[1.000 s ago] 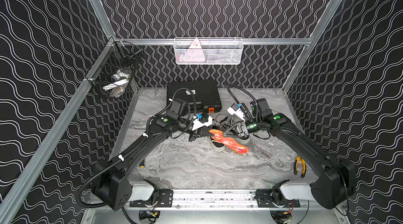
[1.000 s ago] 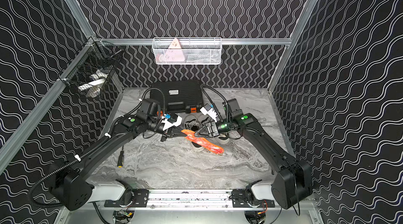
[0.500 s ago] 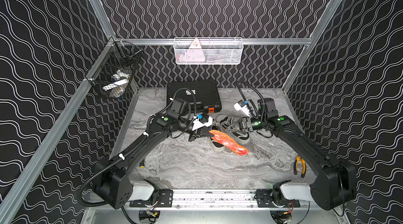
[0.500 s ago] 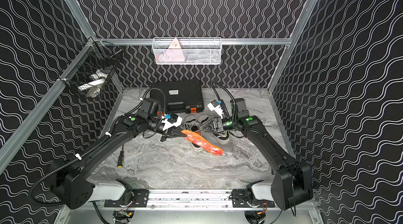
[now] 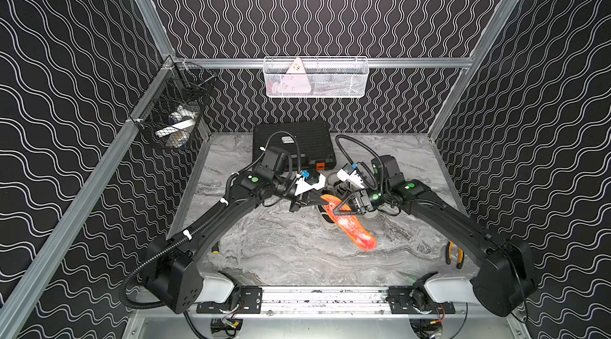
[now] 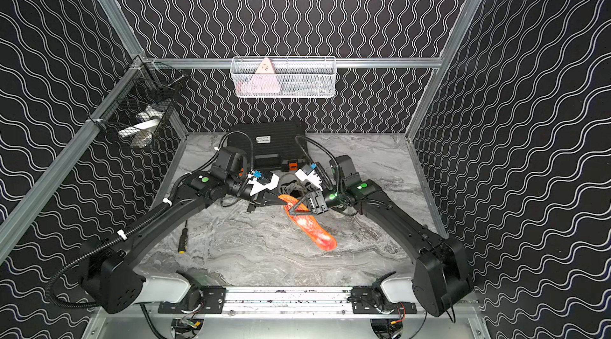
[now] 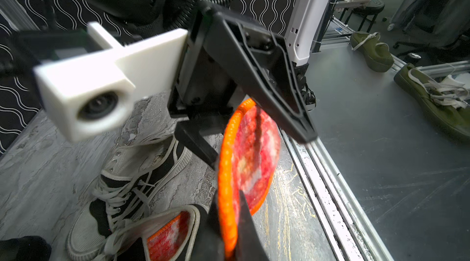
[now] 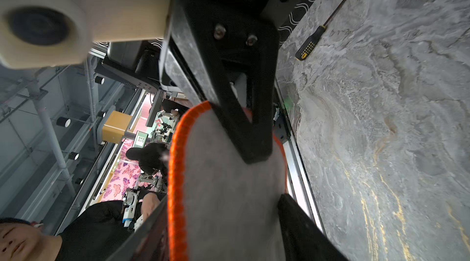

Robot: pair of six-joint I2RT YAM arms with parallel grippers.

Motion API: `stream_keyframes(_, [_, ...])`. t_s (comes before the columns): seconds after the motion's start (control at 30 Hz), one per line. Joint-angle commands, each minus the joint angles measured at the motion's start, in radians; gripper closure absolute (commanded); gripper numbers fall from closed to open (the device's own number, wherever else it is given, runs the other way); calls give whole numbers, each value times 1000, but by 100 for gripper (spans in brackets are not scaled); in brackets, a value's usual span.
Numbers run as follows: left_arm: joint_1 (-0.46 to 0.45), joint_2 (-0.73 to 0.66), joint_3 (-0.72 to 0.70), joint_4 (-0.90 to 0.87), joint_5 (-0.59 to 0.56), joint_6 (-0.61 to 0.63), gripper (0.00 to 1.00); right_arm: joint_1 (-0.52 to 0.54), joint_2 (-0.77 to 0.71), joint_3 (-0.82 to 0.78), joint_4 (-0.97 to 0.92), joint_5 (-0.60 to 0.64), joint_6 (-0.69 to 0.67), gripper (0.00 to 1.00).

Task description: Insert the insole into the shoe

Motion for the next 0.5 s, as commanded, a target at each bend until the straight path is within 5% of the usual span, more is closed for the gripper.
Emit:
stream_keyframes(0.0, [1, -6, -12, 111, -1, -73, 100, 4, 9, 28, -77, 61, -62, 35])
stream_keyframes(0.13, [4, 45, 57, -5, -29, -149, 100, -31, -64, 44, -116, 374, -43, 38])
stream_keyframes(0.23, [0, 82, 83, -45, -39, -245, 100, -35, -139, -5, -50, 564, 3, 55])
stream_keyframes(0.4, [-11, 31, -4, 46, -54, -340, 99, -40, -179, -89, 116, 511, 110, 90])
stream_keyframes(0.47, [-22, -6, -43, 59, -97, -292, 83, -40, -153, -73, 103, 397, 104, 99])
